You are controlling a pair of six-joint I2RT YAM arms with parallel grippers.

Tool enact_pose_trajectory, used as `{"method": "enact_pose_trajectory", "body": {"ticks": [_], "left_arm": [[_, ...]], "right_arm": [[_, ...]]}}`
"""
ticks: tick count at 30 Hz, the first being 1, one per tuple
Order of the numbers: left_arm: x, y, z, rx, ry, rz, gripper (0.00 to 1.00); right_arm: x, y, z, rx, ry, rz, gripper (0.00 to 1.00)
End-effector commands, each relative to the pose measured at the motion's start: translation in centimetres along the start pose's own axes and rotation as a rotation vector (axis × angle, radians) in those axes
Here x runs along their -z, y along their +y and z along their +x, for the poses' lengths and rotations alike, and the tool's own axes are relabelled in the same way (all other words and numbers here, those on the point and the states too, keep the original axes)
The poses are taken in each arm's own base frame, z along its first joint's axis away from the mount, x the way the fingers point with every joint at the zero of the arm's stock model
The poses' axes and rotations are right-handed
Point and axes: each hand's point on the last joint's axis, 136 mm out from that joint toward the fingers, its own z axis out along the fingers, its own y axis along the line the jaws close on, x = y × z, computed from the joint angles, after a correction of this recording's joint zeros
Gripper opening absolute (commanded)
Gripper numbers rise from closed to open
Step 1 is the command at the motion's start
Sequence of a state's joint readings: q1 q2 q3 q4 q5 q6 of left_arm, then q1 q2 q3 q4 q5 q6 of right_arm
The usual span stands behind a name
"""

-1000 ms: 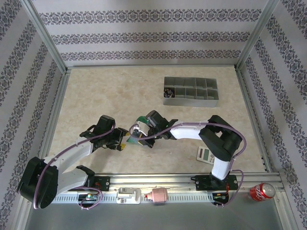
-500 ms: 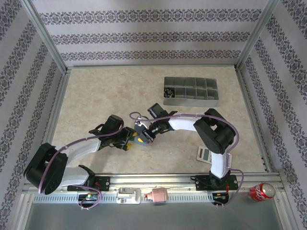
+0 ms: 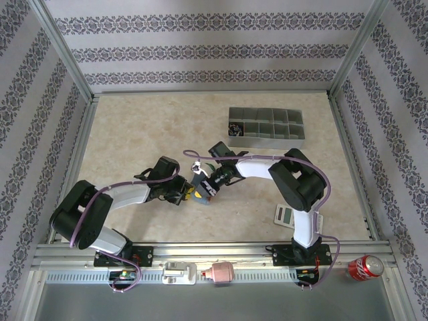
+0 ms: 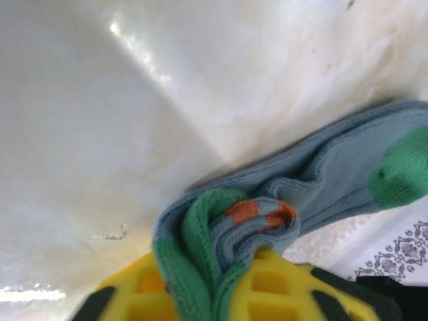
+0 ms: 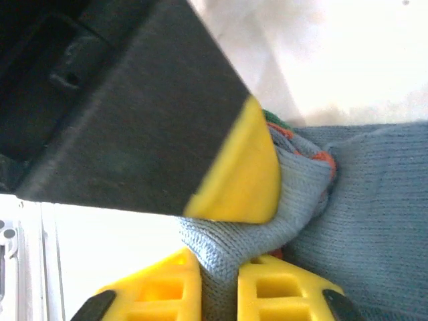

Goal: Roll the socks

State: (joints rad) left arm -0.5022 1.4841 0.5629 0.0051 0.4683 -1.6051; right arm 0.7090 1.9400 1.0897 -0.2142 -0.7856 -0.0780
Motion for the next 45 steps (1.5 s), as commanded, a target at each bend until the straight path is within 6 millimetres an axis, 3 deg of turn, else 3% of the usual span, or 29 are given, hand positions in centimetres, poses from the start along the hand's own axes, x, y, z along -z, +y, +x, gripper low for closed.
{"method": "enact_pose_trajectory", "body": {"ticks": [1,6,9,14,17,21,24,27,29,31,35,41,45], "left_arm": [[0.3,10.5,-0.1,0.12,-0.028,-0.354,0.0],[1.6,10.5,-0.4,0.139,-0.077,-0.393,0.0],[2.0,9.4,-0.4,0.124,-0.091,-0.393,0.0],[1.8,8.6,-0.3,0.115,-0.077,-0.392,0.0],[1.8,8.5,-0.3,0.112,-0.077,-0.399,0.0],[1.6,8.2,-0.4,0.108,-0.077,-0.395,0.0],[1.5,8.0,-0.4,0.107,-0.072,-0.389,0.0],[1.5,7.9,-0.3,0.108,-0.068,-0.383,0.0],[1.5,7.7,-0.3,0.109,-0.068,-0.37,0.0],[1.8,7.1,-0.3,0.104,-0.069,-0.347,0.03],[2.4,5.5,-0.1,0.104,-0.059,-0.27,0.22],[4.3,1.4,-0.7,0.129,-0.088,-0.036,0.6],[6.1,0.2,-1.4,0.158,-0.124,0.062,0.68]], "right_arm": [[0.2,-1.7,2.2,0.076,0.045,0.173,0.3],[3.8,0.5,0.0,0.469,-0.106,0.502,0.55],[4.9,1.6,-0.1,0.614,-0.133,0.677,0.62],[3.9,2.4,-0.1,0.763,-0.073,0.855,0.62],[2.2,3.4,-0.8,0.832,-0.045,0.852,0.62],[0.0,3.2,-1.1,0.868,0.007,0.868,0.61],[-0.8,2.4,-1.2,0.865,0.031,0.902,0.57],[-1.2,1.4,-1.1,0.868,0.07,0.927,0.48],[-1.5,0.6,-0.6,0.848,0.11,0.935,0.25],[-1.4,-0.6,0.5,0.798,0.147,0.945,0.18],[-1.2,-2.3,3.7,0.678,0.222,0.894,0.01],[-1.9,-2.2,6.9,0.501,0.244,0.647,0.0],[-1.9,-1.8,7.2,0.382,0.203,0.501,0.0]]}}
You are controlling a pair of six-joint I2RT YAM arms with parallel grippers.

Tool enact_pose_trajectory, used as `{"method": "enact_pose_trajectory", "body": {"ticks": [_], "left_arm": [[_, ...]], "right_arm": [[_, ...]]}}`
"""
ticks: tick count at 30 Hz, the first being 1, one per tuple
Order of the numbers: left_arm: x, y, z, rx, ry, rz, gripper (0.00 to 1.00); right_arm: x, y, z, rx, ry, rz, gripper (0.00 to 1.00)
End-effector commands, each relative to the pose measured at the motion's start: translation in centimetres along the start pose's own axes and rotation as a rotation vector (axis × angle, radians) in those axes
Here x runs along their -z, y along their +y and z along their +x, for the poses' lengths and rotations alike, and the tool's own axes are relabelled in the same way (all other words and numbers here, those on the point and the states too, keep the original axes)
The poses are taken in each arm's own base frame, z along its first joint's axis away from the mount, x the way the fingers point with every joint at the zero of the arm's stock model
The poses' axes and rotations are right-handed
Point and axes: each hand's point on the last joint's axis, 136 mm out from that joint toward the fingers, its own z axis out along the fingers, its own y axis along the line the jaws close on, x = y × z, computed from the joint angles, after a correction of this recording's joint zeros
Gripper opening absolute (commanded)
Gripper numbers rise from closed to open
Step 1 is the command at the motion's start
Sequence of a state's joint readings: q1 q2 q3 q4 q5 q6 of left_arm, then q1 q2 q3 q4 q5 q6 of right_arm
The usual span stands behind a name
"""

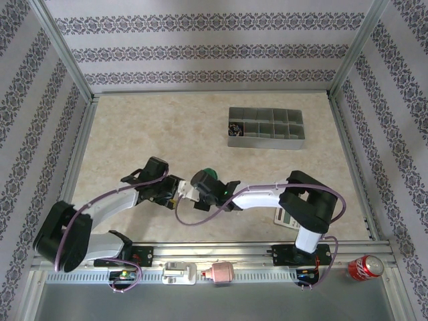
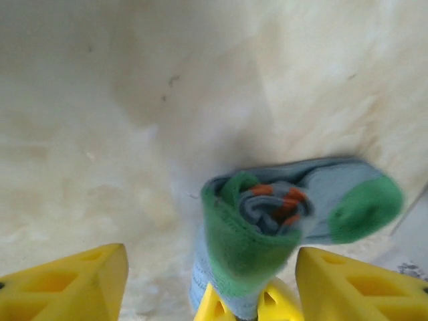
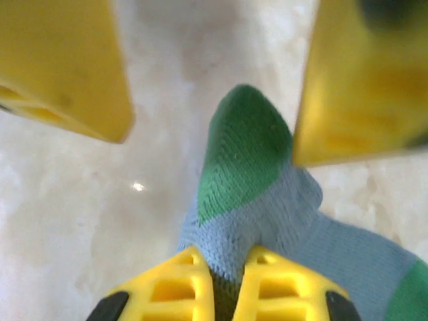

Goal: Roll the socks

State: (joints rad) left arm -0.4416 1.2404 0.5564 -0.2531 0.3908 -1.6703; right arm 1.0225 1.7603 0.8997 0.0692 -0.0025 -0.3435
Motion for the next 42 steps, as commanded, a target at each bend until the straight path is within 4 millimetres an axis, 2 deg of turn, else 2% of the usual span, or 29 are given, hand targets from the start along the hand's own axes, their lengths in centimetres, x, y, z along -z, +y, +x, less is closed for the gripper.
{"method": "enact_pose_trajectory", "body": {"ticks": [1,6,9,18,24,29,31,35,37,39,42], "left_arm": [[1.4,-0.6,-0.5,0.052,-0.02,0.069,0.68],[2.7,-0.5,-1.0,0.048,-0.056,0.138,0.65],[2.4,-1.7,-0.2,-0.014,-0.009,0.176,0.62],[-1.3,-3.8,1.7,-0.167,0.072,0.164,0.63],[-4.0,-5.1,2.8,-0.228,0.103,0.153,0.64],[-5.3,-5.5,3.6,-0.267,0.125,0.138,0.64],[-5.2,-5.2,3.6,-0.269,0.117,0.119,0.63],[-2.7,-5.5,3.3,-0.285,0.042,0.109,0.66],[-1.9,-4.9,3.6,-0.274,0.05,0.073,0.67],[-2.1,-3.6,4.0,-0.24,0.092,0.022,0.68],[-3.2,-3.2,4.3,-0.188,0.131,0.037,0.68]], "right_arm": [[-0.3,3.5,7.8,-0.181,0.225,-0.236,0.0],[-0.2,3.6,7.7,-0.303,0.202,-0.363,0.0],[0.0,3.0,7.6,-0.389,0.174,-0.394,0.0],[0.2,2.0,8.4,-0.634,0.113,-0.504,0.0],[0.1,1.6,8.9,-0.73,0.078,-0.529,0.0],[-0.1,1.5,9.3,-0.782,0.072,-0.54,0.0],[-0.2,1.3,9.7,-0.806,0.08,-0.53,0.0],[-0.1,1.0,9.9,-0.82,0.073,-0.516,0.0],[0.0,0.8,10.0,-0.822,0.071,-0.514,0.0],[0.0,0.9,9.9,-0.821,0.07,-0.518,0.0],[-0.1,0.8,9.8,-0.825,0.07,-0.521,0.0]]}}
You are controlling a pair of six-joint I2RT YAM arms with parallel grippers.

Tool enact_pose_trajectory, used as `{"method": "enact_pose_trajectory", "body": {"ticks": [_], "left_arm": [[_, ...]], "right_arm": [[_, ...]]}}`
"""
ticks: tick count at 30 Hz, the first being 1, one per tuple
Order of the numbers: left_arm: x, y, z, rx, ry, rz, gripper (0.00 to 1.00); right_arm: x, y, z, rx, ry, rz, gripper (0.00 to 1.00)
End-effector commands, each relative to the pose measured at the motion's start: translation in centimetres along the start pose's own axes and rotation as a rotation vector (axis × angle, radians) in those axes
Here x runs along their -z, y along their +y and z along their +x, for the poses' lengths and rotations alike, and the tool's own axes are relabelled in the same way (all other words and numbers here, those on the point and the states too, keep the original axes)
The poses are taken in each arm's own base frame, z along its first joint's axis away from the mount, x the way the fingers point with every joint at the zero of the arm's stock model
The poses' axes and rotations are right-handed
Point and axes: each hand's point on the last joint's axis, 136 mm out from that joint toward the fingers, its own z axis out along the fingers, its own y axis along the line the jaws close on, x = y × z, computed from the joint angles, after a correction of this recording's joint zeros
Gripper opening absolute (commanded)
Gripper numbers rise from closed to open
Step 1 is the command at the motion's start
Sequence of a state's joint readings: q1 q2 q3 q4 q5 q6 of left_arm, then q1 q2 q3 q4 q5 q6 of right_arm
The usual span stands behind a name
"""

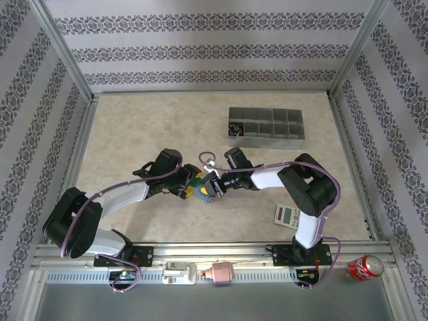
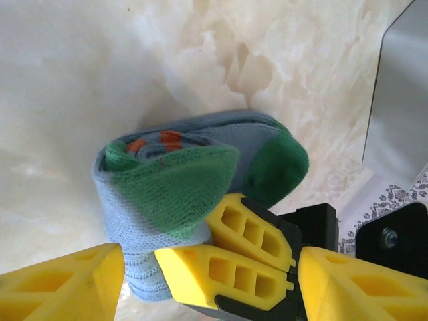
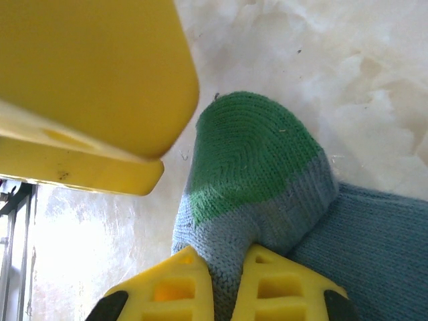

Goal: Roll the socks

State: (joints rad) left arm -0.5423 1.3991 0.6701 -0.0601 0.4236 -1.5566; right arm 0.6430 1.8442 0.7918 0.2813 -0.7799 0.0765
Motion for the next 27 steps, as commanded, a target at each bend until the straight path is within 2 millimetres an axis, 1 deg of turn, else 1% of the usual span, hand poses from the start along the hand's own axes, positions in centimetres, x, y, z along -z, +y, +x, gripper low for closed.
{"method": "enact_pose_trajectory", "body": {"ticks": [1,5,8,10,11,13,14,15,17,19,20,21,22,24,26,27], "left_arm": [[-1.2,2.3,0.7,0.065,0.049,-0.064,0.67],[-3.2,1.9,0.8,0.053,0.093,-0.088,0.64],[-4.7,2.1,1.0,0.049,0.116,-0.096,0.56],[-5.5,2.8,1.3,0.055,0.15,-0.117,0.46],[-5.7,3.4,1.5,0.062,0.162,-0.135,0.39],[-5.4,4.9,1.6,0.079,0.164,-0.176,0.19],[-5.1,5.8,1.4,0.093,0.152,-0.191,0.08],[-4.5,6.7,1.2,0.109,0.135,-0.208,0.0],[-2.8,8.7,0.5,0.144,0.08,-0.249,0.0],[-0.6,10.7,-0.2,0.178,0.003,-0.295,0.0],[0.6,11.5,-0.5,0.187,-0.041,-0.315,0.0],[1.7,12.0,-0.9,0.185,-0.09,-0.327,0.0],[2.5,12.2,-1.1,0.183,-0.116,-0.334,0.0],[3.9,12.7,-1.3,0.181,-0.159,-0.367,0.0],[4.7,13.0,-1.3,0.169,-0.182,-0.419,0.0],[4.8,13.2,-1.4,0.164,-0.189,-0.451,0.0]], "right_arm": [[-0.2,-2.3,7.6,-0.212,0.199,0.083,0.0],[-0.2,-2.3,7.7,-0.216,0.198,0.082,0.0],[-0.2,-2.5,7.9,-0.216,0.202,0.089,0.0],[-0.1,-2.7,7.8,-0.204,0.203,0.105,0.0],[-0.1,-2.8,7.7,-0.195,0.203,0.114,0.0],[0.0,-3.1,7.2,-0.165,0.204,0.131,0.0],[0.0,-3.2,6.8,-0.142,0.209,0.14,0.0],[-0.1,-3.2,6.3,-0.11,0.22,0.144,0.0],[-0.5,-2.9,5.2,-0.017,0.248,0.155,0.0],[-0.9,-2.0,3.5,0.122,0.257,0.167,0.12],[-0.9,-1.4,2.5,0.208,0.254,0.185,0.22],[-0.7,-0.7,1.3,0.299,0.236,0.215,0.32],[-0.6,-0.1,0.3,0.374,0.221,0.252,0.37],[0.5,1.2,-2.0,0.515,0.16,0.363,0.48],[1.8,2.5,-3.2,0.57,0.092,0.444,0.53],[2.4,3.1,-3.3,0.574,0.057,0.481,0.55]]}}
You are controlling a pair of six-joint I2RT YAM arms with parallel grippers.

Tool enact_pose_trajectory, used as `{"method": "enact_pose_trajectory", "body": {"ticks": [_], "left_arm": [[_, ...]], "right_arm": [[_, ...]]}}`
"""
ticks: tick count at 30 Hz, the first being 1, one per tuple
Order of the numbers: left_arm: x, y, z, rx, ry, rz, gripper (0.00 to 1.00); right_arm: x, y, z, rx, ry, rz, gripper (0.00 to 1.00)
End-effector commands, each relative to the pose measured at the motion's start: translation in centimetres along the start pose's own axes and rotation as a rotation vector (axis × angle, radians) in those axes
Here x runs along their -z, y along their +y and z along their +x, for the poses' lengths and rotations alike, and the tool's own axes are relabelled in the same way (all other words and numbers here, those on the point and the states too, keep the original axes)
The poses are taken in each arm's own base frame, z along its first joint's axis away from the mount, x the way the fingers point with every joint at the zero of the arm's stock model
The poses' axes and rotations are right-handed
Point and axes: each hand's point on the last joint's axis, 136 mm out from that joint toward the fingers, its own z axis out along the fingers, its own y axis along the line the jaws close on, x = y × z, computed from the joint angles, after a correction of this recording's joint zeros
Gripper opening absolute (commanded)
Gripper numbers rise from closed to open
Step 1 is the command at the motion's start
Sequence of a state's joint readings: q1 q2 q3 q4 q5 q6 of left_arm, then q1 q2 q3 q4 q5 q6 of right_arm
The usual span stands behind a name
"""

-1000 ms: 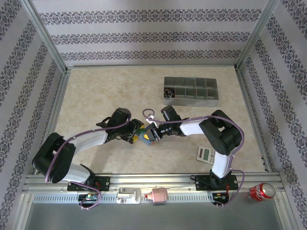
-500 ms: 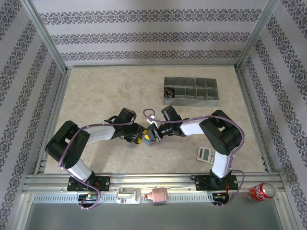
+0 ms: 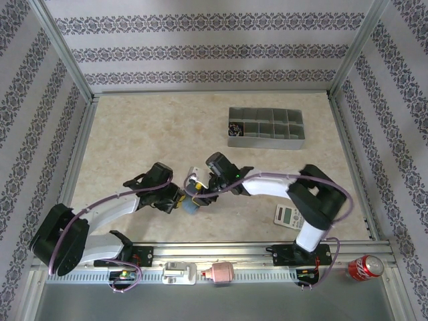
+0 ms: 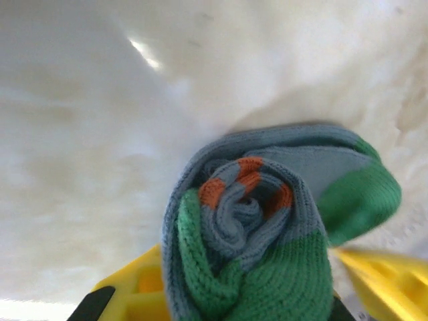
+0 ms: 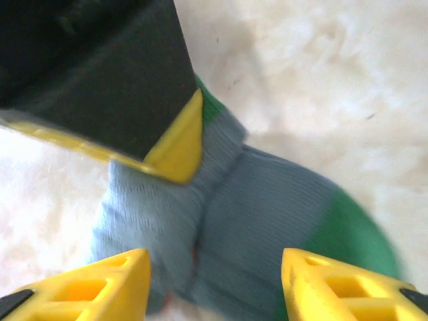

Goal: Roll the socks

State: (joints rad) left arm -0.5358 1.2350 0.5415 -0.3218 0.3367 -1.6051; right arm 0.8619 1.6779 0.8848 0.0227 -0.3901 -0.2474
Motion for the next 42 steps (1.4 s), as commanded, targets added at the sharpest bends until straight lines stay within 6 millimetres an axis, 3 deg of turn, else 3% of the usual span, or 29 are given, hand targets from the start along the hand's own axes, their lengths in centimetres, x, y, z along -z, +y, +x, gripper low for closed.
{"method": "enact_pose_trajectory", "body": {"ticks": [1,5,10,17,24,26,29,31,34,38,42], "left_arm": [[0.9,4.9,-1.5,0.037,-0.106,-0.255,0.0],[0.0,4.6,-1.0,0.037,-0.081,-0.335,0.0],[-0.4,4.4,-0.8,0.036,-0.067,-0.402,0.0],[-0.7,4.0,-0.4,0.038,-0.032,-0.425,0.0],[-0.8,3.5,-0.5,0.044,-0.014,-0.393,0.0],[-0.9,3.2,-0.4,0.042,-0.007,-0.381,0.0],[-0.9,3.1,-0.3,0.044,0.0,-0.367,0.0],[-0.7,2.5,-0.3,0.039,-0.001,-0.336,0.01],[-0.1,1.4,-0.4,0.052,-0.008,-0.254,0.25],[1.1,-0.4,-0.6,0.076,-0.01,-0.14,0.55],[2.5,-2.1,-1.5,0.091,-0.039,-0.019,0.74]], "right_arm": [[3.2,-1.8,-0.7,0.092,-0.032,0.282,0.55],[3.3,1.2,-0.1,0.08,-0.064,0.362,0.58],[1.3,3.8,-1.9,0.134,-0.076,0.418,0.59],[-1.7,4.2,-1.8,0.202,-0.022,0.444,0.61],[-4.0,3.0,-0.1,0.21,0.066,0.474,0.56],[-4.5,2.6,0.4,0.208,0.088,0.48,0.5],[-4.7,1.8,1.1,0.187,0.122,0.499,0.22],[-4.7,1.5,1.8,0.161,0.145,0.492,0.1],[-4.8,1.4,3.9,0.11,0.205,0.457,0.0],[-4.8,2.1,6.5,0.028,0.237,0.353,0.0],[-4.7,3.1,7.9,-0.068,0.214,0.208,0.0]]}}
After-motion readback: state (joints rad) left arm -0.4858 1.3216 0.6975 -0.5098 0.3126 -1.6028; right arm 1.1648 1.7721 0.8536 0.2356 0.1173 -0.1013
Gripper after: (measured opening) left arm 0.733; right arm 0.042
